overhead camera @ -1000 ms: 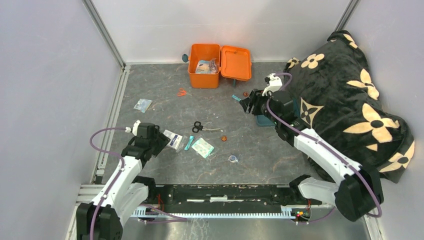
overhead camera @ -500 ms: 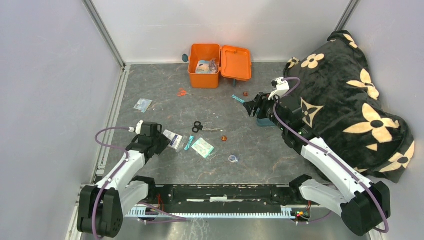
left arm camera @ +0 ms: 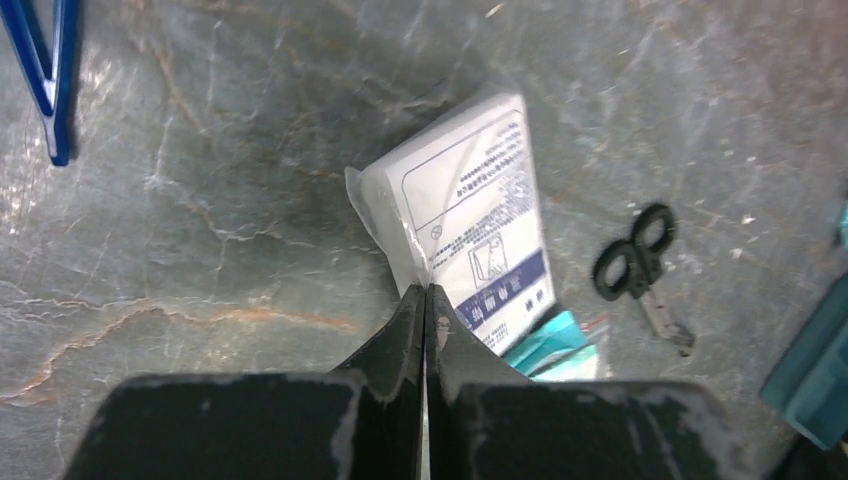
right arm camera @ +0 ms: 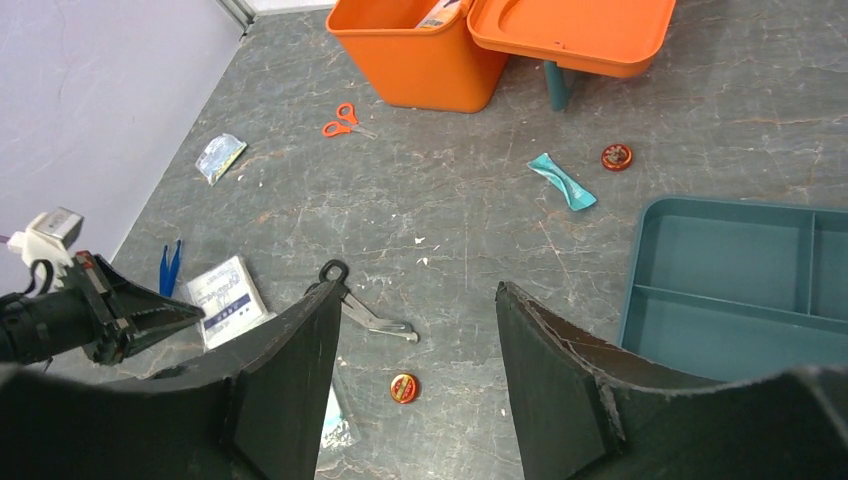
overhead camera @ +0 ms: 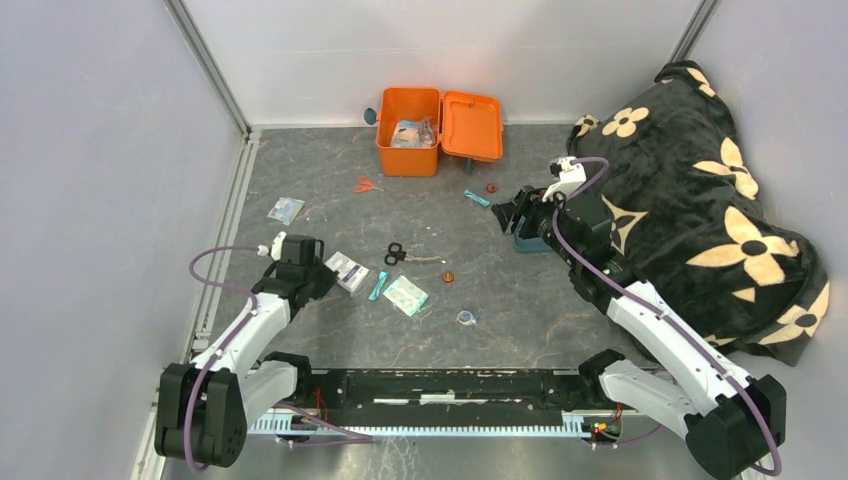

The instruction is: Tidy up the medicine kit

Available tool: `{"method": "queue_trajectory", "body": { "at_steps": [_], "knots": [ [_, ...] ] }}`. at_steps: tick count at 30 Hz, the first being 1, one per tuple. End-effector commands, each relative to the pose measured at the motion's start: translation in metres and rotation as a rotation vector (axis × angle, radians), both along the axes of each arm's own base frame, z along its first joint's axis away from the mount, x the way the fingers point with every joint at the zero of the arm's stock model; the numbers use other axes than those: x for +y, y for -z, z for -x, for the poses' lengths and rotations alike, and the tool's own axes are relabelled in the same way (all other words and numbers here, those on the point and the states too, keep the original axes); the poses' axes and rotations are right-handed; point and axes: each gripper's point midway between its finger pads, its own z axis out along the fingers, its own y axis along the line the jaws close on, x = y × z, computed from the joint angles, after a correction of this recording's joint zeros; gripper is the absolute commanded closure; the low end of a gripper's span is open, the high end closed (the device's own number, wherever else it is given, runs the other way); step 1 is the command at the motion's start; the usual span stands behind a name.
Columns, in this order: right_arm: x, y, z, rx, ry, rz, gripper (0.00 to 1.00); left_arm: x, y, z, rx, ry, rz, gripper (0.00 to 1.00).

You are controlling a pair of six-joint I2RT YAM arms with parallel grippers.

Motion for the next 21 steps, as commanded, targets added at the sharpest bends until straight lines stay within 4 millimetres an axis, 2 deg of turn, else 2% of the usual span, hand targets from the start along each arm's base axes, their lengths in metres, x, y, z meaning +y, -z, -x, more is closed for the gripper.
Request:
{"method": "queue_trajectory", "body": {
  "at_steps": [1, 5, 6, 9, 10, 15, 21],
  "knots": [
    [-0.009, -0.005, 0.001, -0.029, 0.033, 0.016, 0.35, 0.003, -0.051, -0.026, -0.116, 0.004, -0.036, 0.98],
    [-0.012, -0.003, 0.002, -0.03, 0.045, 0.024, 0.35, 0.002, -0.099, -0.045, -0.213, 0.027, -0.052, 0.98],
    [-0.013, -0.003, 0.003, -0.031, 0.046, 0.025, 0.35, 0.001, -0.105, -0.048, -0.224, 0.034, -0.052, 0.98],
    [-0.015, -0.004, 0.004, -0.039, 0.052, 0.027, 0.35, -0.01, -0.136, -0.068, -0.296, 0.091, -0.03, 0.98],
    [-0.017, 0.002, 0.006, -0.018, 0.055, 0.041, 0.35, -0.017, -0.145, -0.076, -0.324, 0.12, -0.015, 0.98],
    [-0.024, 0.002, 0.011, -0.023, 0.071, 0.055, 0.34, -0.048, -0.183, -0.125, -0.436, 0.275, 0.035, 0.98],
    [-0.031, 0.004, 0.018, -0.022, 0.084, 0.064, 0.34, -0.079, -0.215, -0.196, -0.547, 0.397, 0.08, 0.98]
  ]
}}
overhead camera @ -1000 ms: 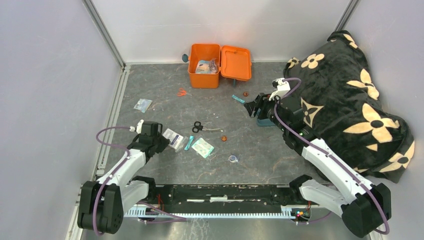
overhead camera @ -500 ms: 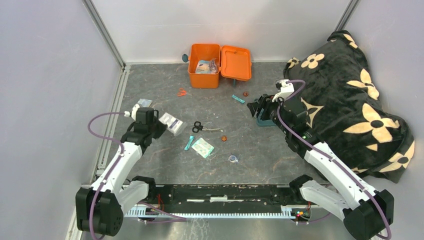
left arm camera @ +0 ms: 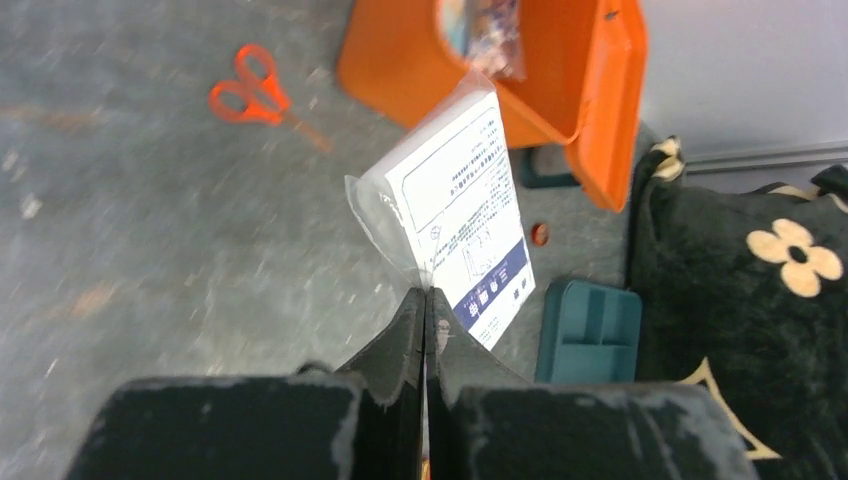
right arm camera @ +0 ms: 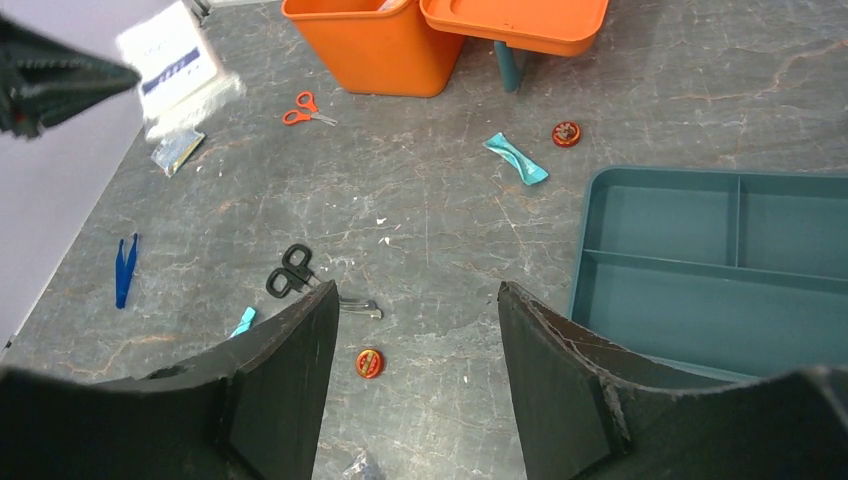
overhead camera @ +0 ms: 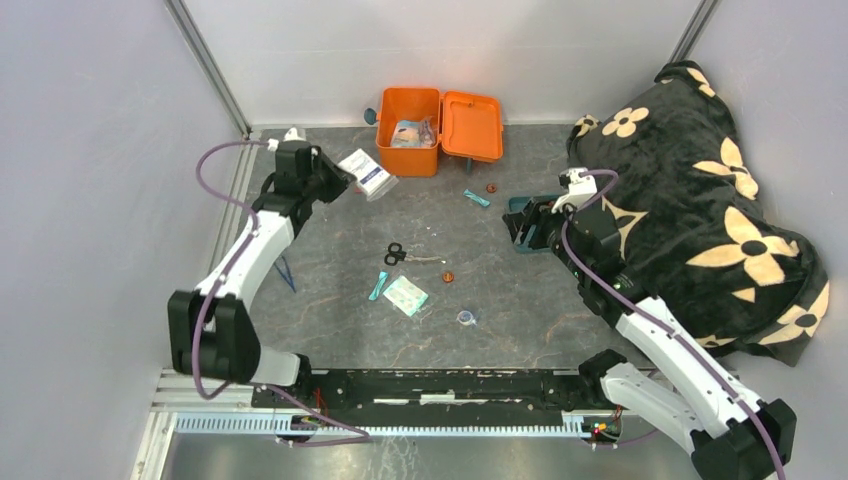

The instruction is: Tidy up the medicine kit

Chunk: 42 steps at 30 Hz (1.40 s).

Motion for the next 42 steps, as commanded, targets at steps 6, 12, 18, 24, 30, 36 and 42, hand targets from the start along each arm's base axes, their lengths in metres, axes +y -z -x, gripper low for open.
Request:
{"method": "queue_trajectory", "body": {
  "at_steps": [6, 12, 18, 24, 30, 36, 42],
  "knots": [
    [-0.012, 0.0, 0.01, -0.015, 0.029, 0.017, 0.33, -0.051, -0.058, -0.118, -0.253, 0.216, 0.056, 0.98],
    [-0.018, 0.002, 0.015, -0.005, 0.041, 0.024, 0.33, -0.076, -0.06, -0.177, -0.303, 0.295, 0.115, 0.98],
    [-0.024, 0.003, 0.02, -0.003, 0.059, 0.031, 0.33, -0.09, -0.062, -0.221, -0.34, 0.328, 0.137, 0.98],
    [-0.027, 0.003, 0.022, 0.0, 0.071, 0.04, 0.33, -0.093, -0.059, -0.228, -0.314, 0.315, 0.093, 0.65],
    [-0.029, 0.005, 0.021, 0.001, 0.078, 0.045, 0.32, -0.085, -0.083, -0.199, -0.328, 0.298, 0.043, 0.56],
    [-0.026, 0.007, 0.018, -0.012, 0.042, 0.102, 0.3, -0.046, -0.08, -0.138, -0.231, 0.136, -0.011, 0.57],
    [-0.015, 0.011, 0.018, -0.015, -0.043, 0.157, 0.26, -0.011, -0.042, -0.047, -0.126, 0.028, -0.07, 0.57]
  ]
}}
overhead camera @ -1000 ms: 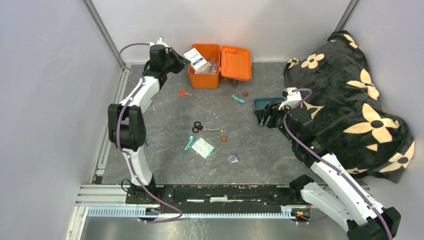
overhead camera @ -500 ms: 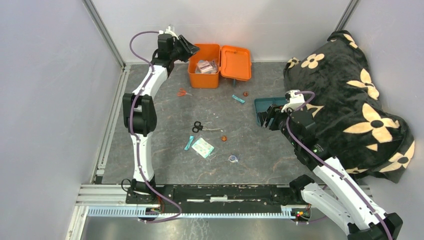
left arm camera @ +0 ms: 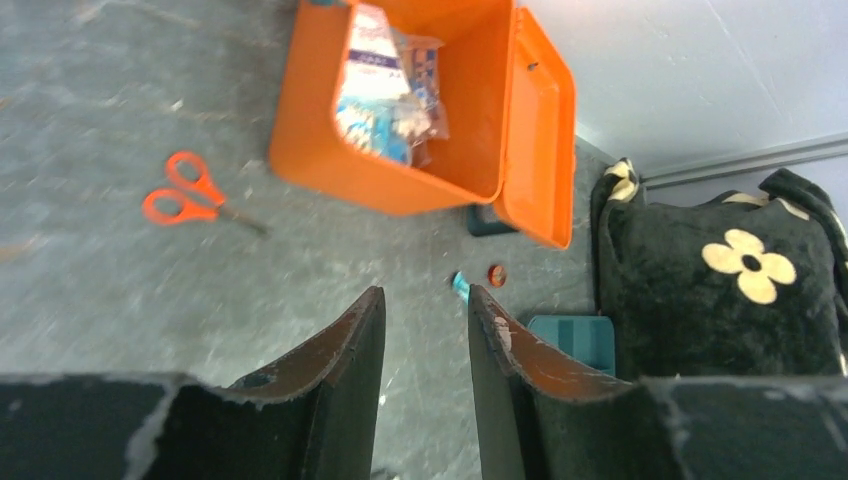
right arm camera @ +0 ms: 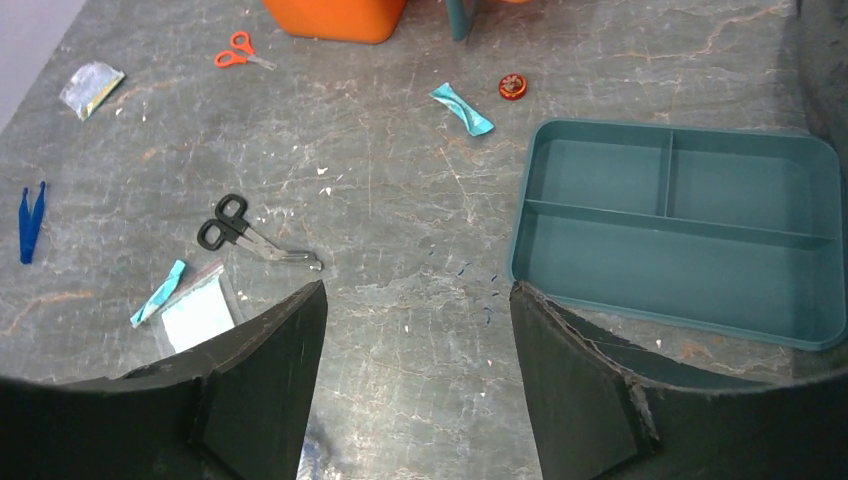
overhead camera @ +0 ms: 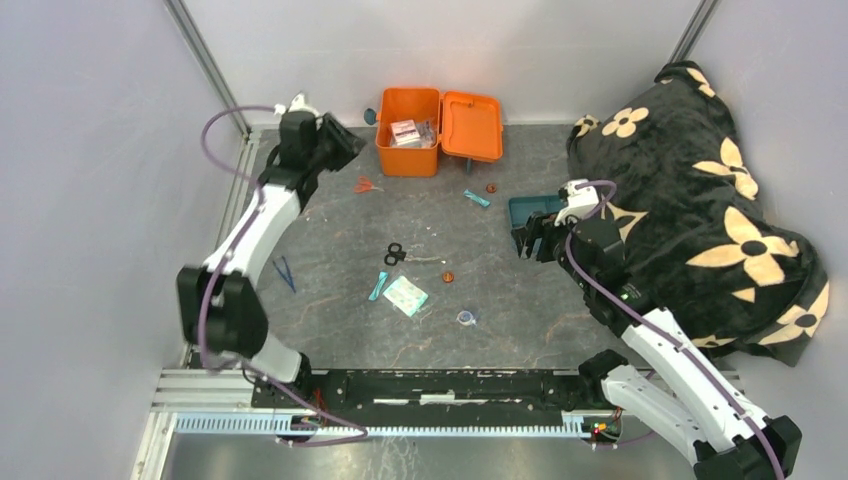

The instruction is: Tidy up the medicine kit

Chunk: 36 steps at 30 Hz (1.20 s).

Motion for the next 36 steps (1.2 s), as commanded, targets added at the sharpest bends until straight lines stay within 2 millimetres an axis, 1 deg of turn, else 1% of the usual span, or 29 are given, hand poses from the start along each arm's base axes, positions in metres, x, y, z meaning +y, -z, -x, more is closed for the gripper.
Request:
{"method": "queue_trajectory", "body": {
  "at_steps": [1, 3, 4, 5, 8, 9, 10, 12, 15, 18, 23, 26, 27, 30, 33, 36],
  "knots": [
    [0.013, -0.007, -0.002, -0.036, -0.094, 0.03, 0.26, 0.025, 0.02, 0.052, 0.047, -0.081, -0.068, 0.57],
    [0.021, -0.002, -0.003, -0.019, -0.128, 0.026, 0.26, 0.028, 0.036, 0.078, 0.091, -0.074, -0.079, 0.57],
    [0.026, 0.001, -0.003, -0.007, -0.15, 0.024, 0.25, 0.03, 0.038, 0.092, 0.096, -0.073, -0.079, 0.57],
    [0.029, 0.003, -0.003, 0.004, -0.169, 0.022, 0.25, 0.031, 0.046, 0.104, 0.114, -0.067, -0.078, 0.57],
    [0.046, 0.011, -0.003, 0.04, -0.248, 0.007, 0.25, 0.033, 0.067, 0.132, 0.165, -0.053, -0.083, 0.57],
    [0.053, 0.015, -0.003, 0.057, -0.275, -0.002, 0.25, 0.034, 0.078, 0.142, 0.196, -0.051, -0.09, 0.57],
    [0.058, 0.018, -0.003, 0.071, -0.293, -0.01, 0.25, 0.036, 0.08, 0.148, 0.201, -0.053, -0.094, 0.57],
    [0.071, 0.027, -0.001, 0.107, -0.328, -0.009, 0.25, 0.04, 0.092, 0.161, 0.232, -0.058, -0.111, 0.57],
    [0.097, 0.037, 0.003, 0.154, -0.388, -0.005, 0.25, 0.049, 0.103, 0.178, 0.249, -0.077, -0.138, 0.56],
    [0.128, 0.042, 0.01, 0.18, -0.457, -0.003, 0.26, 0.059, 0.101, 0.187, 0.23, -0.113, -0.162, 0.52],
    [0.174, 0.064, 0.018, 0.245, -0.549, 0.05, 0.27, 0.065, 0.095, 0.194, 0.216, -0.121, -0.19, 0.48],
    [0.196, 0.074, 0.02, 0.272, -0.591, 0.079, 0.27, 0.067, 0.093, 0.196, 0.214, -0.126, -0.2, 0.47],
    [0.202, 0.08, 0.021, 0.287, -0.606, 0.097, 0.27, 0.068, 0.093, 0.197, 0.215, -0.127, -0.202, 0.47],
    [0.215, 0.099, 0.023, 0.339, -0.646, 0.151, 0.27, 0.068, 0.093, 0.2, 0.216, -0.124, -0.204, 0.46],
    [0.222, 0.119, 0.027, 0.4, -0.677, 0.194, 0.29, 0.069, 0.096, 0.201, 0.222, -0.121, -0.209, 0.46],
    [0.224, 0.141, 0.032, 0.453, -0.696, 0.242, 0.33, 0.069, 0.1, 0.202, 0.233, -0.119, -0.214, 0.46]
  ]
}}
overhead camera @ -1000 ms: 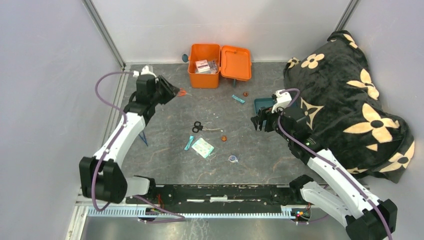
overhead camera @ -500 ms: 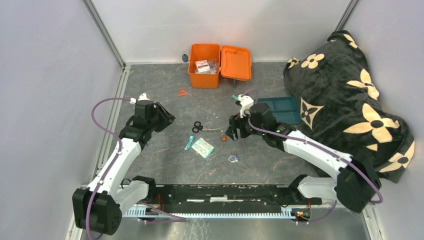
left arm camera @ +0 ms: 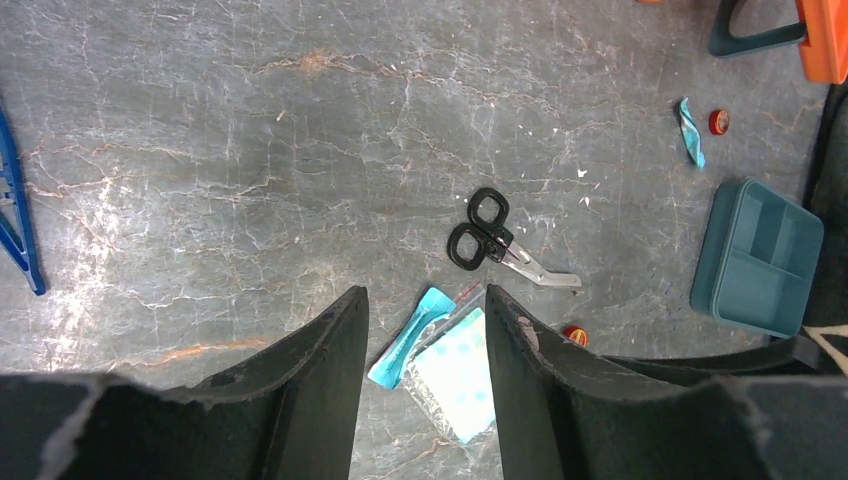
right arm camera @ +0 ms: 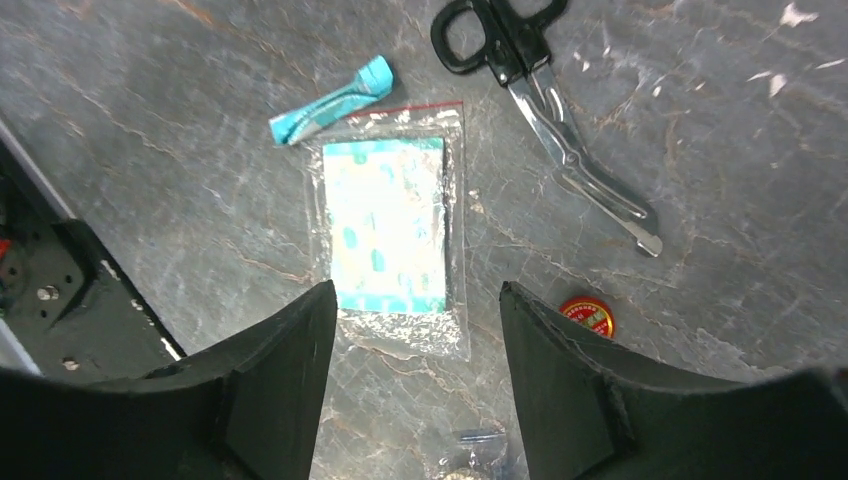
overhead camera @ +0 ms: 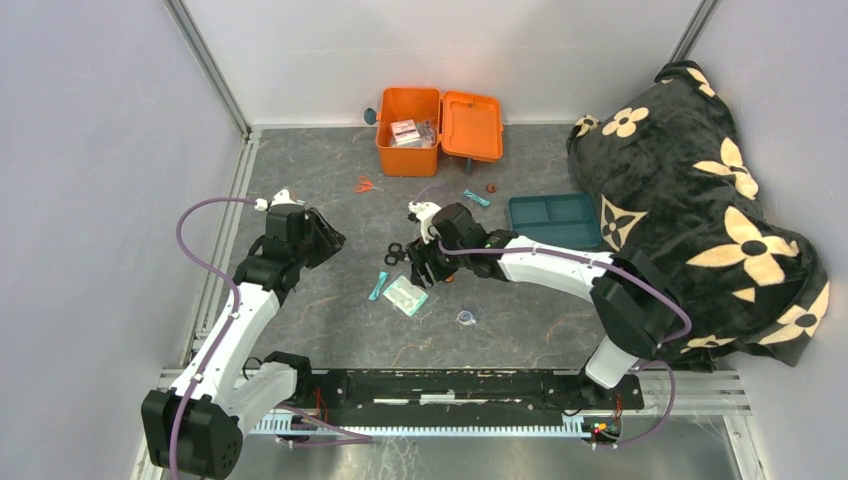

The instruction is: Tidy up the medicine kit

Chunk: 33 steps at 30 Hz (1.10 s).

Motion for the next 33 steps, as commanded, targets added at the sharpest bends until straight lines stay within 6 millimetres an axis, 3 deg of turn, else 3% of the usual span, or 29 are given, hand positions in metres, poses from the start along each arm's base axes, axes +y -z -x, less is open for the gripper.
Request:
{"method": "queue_trajectory", "body": {
  "at_steps": [1, 12, 21, 27, 33],
  "knots": [
    [0.007, 0.018, 0.004, 0.028, -0.05, 0.059, 0.34, 0.004, 0.001, 0.001, -0.012, 0.02, -0.049, 0.46],
    [0.021, 0.054, 0.019, 0.09, -0.096, 0.088, 0.37, 0.003, 0.003, 0.002, -0.005, 0.027, -0.04, 0.46],
    [0.006, 0.074, 0.018, 0.055, -0.041, 0.205, 0.52, 0.002, 0.006, 0.005, 0.001, 0.024, -0.03, 0.46],
    [0.007, 0.068, 0.019, 0.036, -0.027, 0.161, 0.71, 0.001, 0.012, 0.005, 0.019, 0.023, -0.023, 0.47],
    [0.015, 0.036, 0.017, -0.022, -0.02, 0.048, 0.89, 0.0, 0.011, 0.008, 0.013, 0.019, -0.013, 0.47]
  ]
}}
